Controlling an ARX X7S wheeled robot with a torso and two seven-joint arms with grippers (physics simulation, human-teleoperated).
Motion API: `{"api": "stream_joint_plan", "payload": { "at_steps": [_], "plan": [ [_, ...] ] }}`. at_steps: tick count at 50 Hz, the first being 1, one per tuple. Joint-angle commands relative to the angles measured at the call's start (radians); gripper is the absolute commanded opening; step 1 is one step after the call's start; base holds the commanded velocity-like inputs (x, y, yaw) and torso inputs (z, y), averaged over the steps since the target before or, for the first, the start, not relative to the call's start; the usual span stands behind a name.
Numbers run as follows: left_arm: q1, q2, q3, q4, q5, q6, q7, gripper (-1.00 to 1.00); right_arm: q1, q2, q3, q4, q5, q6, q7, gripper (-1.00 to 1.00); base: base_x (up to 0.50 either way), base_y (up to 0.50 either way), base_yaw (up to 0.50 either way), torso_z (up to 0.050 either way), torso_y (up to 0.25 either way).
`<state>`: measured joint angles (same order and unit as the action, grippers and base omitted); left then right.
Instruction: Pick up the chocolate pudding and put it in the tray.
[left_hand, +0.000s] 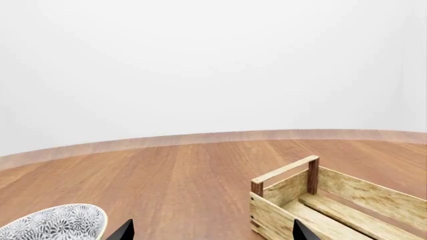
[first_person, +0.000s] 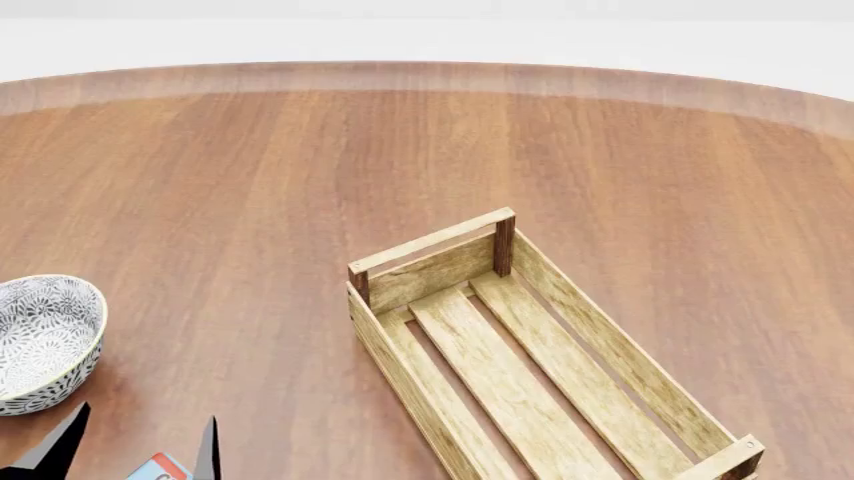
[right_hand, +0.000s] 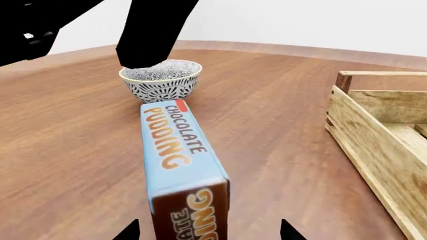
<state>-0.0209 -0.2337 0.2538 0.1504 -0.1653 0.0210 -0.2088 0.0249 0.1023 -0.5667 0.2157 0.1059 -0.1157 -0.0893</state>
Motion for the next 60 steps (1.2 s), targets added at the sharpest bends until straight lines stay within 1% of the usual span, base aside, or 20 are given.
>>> {"api": "stream_joint_plan", "payload": {
  "at_steps": [1, 15, 60],
  "plan": [
    [-0.002, -0.004, 0.005, -0.003, -0.006, 0.003, -0.005, 1.0, 0.027, -0.016, -0.014, 0.052, 0.015, -0.017, 0.002, 1.0, 0.0, 0.0, 0.0, 0.0, 0.0],
    [-0.006, -0.006, 0.017, 0.001, -0.009, -0.002, -0.01, 1.0, 0.031, -0.016, -0.036, 0.037, 0.032, -0.01, 0.014, 1.0, 0.0, 0.0, 0.0, 0.0, 0.0],
    [-0.017, -0.02, 0.036, -0.016, -0.024, 0.011, -0.024, 1.0, 0.151, -0.061, -0.113, 0.252, 0.074, -0.074, 0.036, 1.0, 0.0, 0.0, 0.0, 0.0, 0.0]
  ]
}}
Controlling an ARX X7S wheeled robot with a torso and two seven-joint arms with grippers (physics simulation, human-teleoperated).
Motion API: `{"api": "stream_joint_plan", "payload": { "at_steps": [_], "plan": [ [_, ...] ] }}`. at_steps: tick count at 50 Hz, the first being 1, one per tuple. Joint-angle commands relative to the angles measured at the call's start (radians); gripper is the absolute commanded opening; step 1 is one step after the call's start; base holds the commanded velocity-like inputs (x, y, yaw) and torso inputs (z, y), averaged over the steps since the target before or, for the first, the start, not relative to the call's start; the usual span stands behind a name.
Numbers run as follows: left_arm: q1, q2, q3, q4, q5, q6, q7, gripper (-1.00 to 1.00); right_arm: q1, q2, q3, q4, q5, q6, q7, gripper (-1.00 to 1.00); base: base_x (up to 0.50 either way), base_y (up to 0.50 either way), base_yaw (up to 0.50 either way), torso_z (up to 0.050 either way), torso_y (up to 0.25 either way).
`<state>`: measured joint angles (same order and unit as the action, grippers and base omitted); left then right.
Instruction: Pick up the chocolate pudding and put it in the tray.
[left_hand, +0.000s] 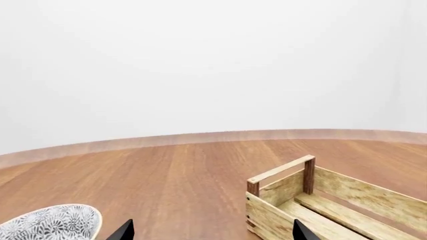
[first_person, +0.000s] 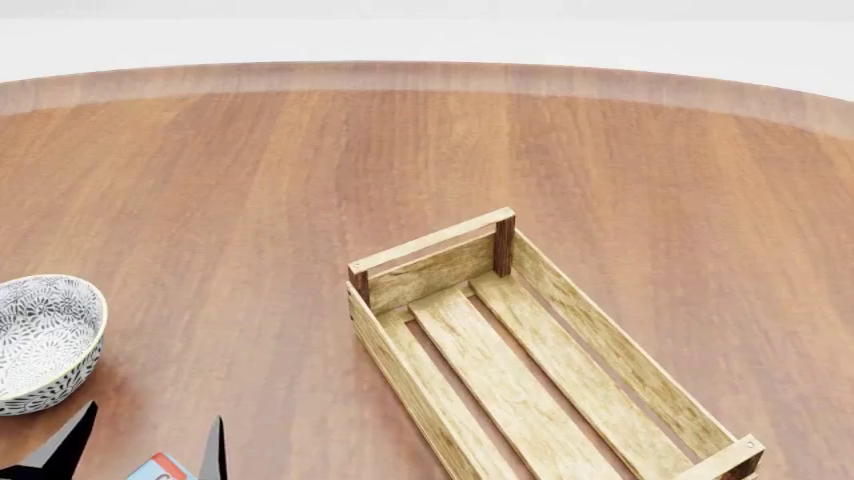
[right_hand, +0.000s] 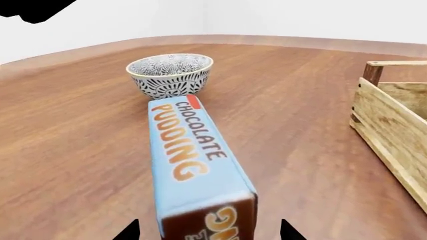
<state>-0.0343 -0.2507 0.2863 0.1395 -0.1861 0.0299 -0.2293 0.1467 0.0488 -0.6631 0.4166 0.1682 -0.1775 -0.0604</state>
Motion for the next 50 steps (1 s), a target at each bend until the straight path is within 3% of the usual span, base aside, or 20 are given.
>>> {"api": "stream_joint_plan", "payload": {
  "at_steps": [1, 44, 45, 50],
  "plan": [
    [-0.004, -0.005, 0.004, -0.001, -0.005, -0.001, -0.004, 1.0, 0.032, -0.008, -0.018, 0.058, 0.013, -0.016, 0.008, 1.0, 0.0, 0.0, 0.0, 0.0, 0.0],
    [-0.008, -0.017, 0.019, -0.008, -0.018, 0.006, -0.017, 1.0, 0.146, -0.037, -0.166, 0.305, 0.144, -0.171, 0.056, 1.0, 0.0, 0.0, 0.0, 0.0, 0.0],
    [-0.008, -0.018, 0.019, -0.007, -0.019, 0.006, -0.017, 1.0, 0.146, -0.034, -0.171, 0.299, 0.148, -0.166, 0.059, -1.0, 0.0, 0.0, 0.0, 0.0, 0.0],
    [-0.005, -0.019, 0.021, -0.007, -0.021, 0.011, -0.018, 1.0, 0.142, -0.01, -0.183, 0.245, 0.155, -0.145, 0.077, -1.0, 0.0, 0.0, 0.0, 0.0, 0.0]
  ]
}}
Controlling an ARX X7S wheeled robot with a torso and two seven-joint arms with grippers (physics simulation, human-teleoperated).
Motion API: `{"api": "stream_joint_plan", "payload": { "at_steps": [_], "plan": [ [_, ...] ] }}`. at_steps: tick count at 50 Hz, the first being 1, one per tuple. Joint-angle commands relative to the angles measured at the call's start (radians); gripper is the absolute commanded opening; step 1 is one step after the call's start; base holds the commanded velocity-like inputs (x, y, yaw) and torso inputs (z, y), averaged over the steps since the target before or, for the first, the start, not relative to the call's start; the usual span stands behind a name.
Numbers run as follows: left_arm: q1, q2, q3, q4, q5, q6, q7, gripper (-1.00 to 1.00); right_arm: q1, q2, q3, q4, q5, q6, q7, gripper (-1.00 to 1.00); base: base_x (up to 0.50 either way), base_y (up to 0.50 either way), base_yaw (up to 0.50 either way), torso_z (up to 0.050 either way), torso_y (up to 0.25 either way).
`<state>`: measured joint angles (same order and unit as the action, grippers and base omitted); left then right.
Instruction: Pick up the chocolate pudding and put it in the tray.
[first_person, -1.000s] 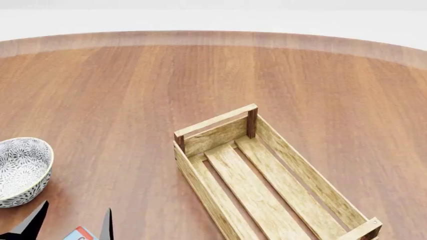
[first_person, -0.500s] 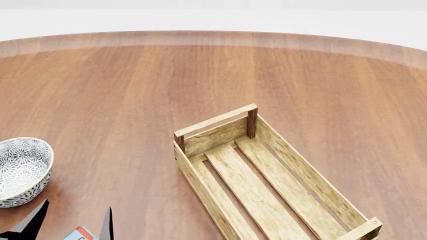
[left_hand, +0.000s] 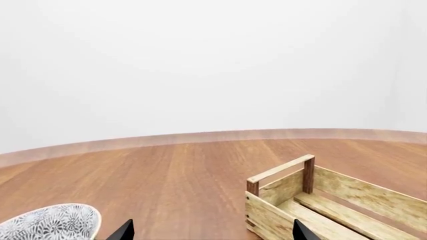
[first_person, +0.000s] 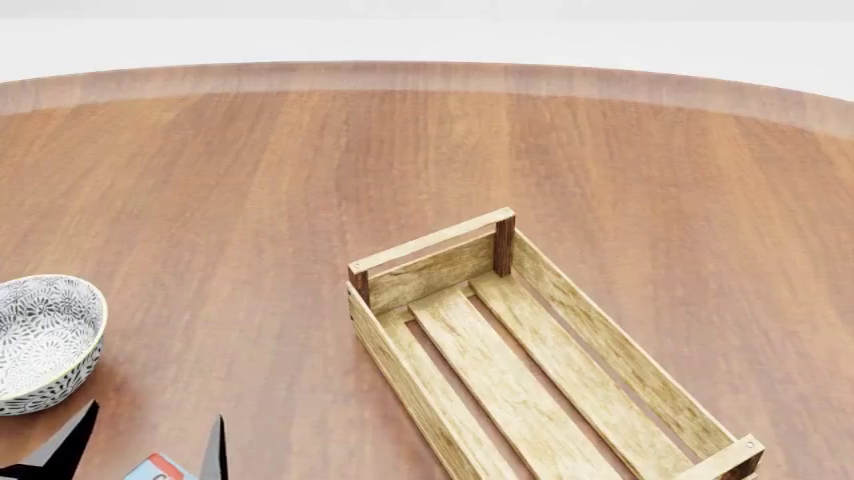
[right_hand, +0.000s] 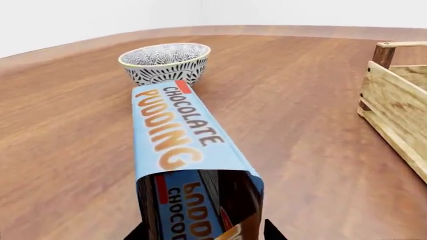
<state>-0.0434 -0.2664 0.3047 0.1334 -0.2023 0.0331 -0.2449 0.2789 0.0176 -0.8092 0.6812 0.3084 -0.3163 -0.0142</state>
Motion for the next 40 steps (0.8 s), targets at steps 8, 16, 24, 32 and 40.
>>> {"api": "stream_joint_plan", "payload": {
  "at_steps": [8, 16, 24, 32, 40],
  "plan": [
    [0.001, -0.008, 0.0, 0.002, -0.014, 0.004, -0.004, 1.0, 0.025, 0.069, -0.021, -0.087, 0.034, 0.043, 0.062, -1.0, 0.0, 0.0, 0.0, 0.0, 0.0],
    [0.0, -0.011, -0.002, -0.006, -0.02, 0.012, -0.004, 1.0, 0.037, 0.104, -0.002, -0.139, 0.055, 0.078, 0.085, -1.0, 0.0, 0.0, 0.0, 0.0, 0.0],
    [0.003, -0.015, -0.004, -0.002, -0.025, 0.012, -0.009, 1.0, 0.046, 0.158, 0.028, -0.253, 0.085, 0.128, 0.122, -1.0, 0.0, 0.0, 0.0, 0.0, 0.0],
    [0.004, -0.018, -0.003, -0.002, -0.029, 0.013, -0.011, 1.0, 0.077, 0.2, 0.068, -0.342, 0.117, 0.174, 0.159, -1.0, 0.0, 0.0, 0.0, 0.0, 0.0],
    [0.002, -0.015, 0.001, -0.024, -0.028, 0.029, -0.01, 1.0, 0.125, 0.241, 0.09, -0.457, 0.137, 0.263, 0.203, -1.0, 0.0, 0.0, 0.0, 0.0, 0.0]
  ]
}}
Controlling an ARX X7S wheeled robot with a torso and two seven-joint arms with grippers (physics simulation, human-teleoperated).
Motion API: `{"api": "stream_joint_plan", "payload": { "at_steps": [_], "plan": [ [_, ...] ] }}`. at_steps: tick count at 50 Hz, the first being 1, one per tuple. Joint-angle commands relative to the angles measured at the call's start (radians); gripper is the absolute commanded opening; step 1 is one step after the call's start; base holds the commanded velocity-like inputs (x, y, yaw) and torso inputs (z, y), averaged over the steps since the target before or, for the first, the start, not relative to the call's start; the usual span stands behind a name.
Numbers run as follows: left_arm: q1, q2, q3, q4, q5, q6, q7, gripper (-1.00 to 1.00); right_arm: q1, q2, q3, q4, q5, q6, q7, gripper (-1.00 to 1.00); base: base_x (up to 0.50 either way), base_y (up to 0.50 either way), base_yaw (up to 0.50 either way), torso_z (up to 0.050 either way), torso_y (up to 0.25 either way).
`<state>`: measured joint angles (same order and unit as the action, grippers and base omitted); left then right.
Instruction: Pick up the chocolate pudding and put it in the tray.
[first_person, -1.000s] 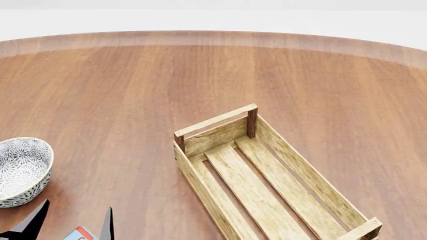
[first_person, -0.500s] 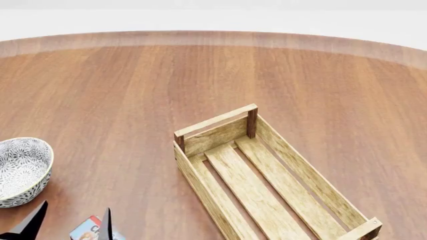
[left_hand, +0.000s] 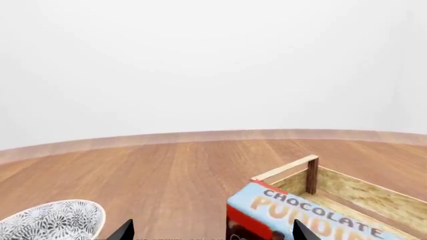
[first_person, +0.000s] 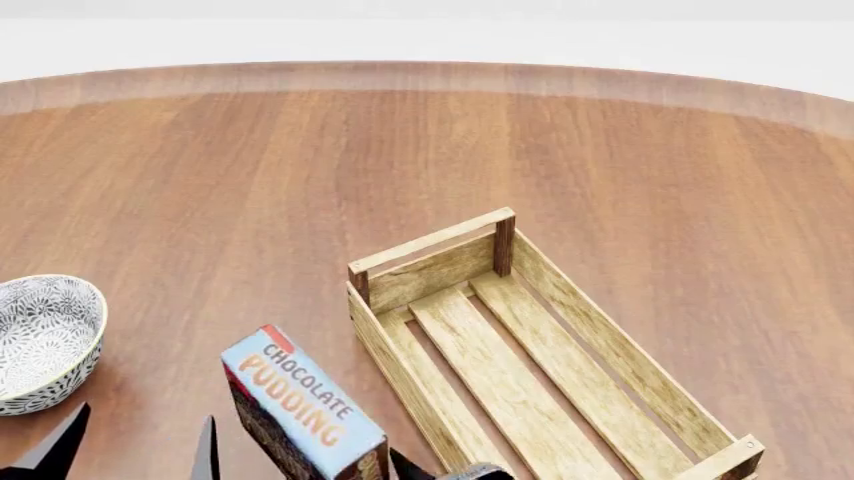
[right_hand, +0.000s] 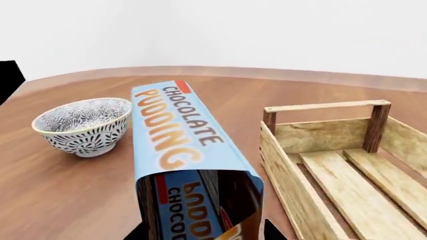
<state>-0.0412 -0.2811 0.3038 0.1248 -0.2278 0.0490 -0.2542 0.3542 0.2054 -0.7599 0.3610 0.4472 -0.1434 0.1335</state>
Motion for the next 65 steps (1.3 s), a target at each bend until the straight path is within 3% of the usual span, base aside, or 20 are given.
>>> {"api": "stream_joint_plan", "payload": {
  "at_steps": [1, 17, 65],
  "plan": [
    [-0.001, -0.001, 0.003, -0.013, -0.003, 0.01, -0.002, 1.0, 0.057, 0.057, 0.044, -0.145, -0.001, 0.097, 0.061, -1.0, 0.0, 0.0, 0.0, 0.0, 0.0],
    [0.0, 0.0, 0.005, -0.037, -0.01, 0.032, -0.001, 1.0, 0.109, 0.092, 0.104, -0.171, 0.038, 0.13, 0.092, -1.0, 0.0, 0.0, 0.0, 0.0, 0.0],
    [-0.017, -0.009, 0.016, -0.055, -0.026, 0.033, -0.012, 1.0, 0.184, 0.093, 0.228, 0.215, 0.053, -0.007, 0.081, -1.0, 0.0, 0.0, 0.0, 0.0, 0.0]
  ]
}}
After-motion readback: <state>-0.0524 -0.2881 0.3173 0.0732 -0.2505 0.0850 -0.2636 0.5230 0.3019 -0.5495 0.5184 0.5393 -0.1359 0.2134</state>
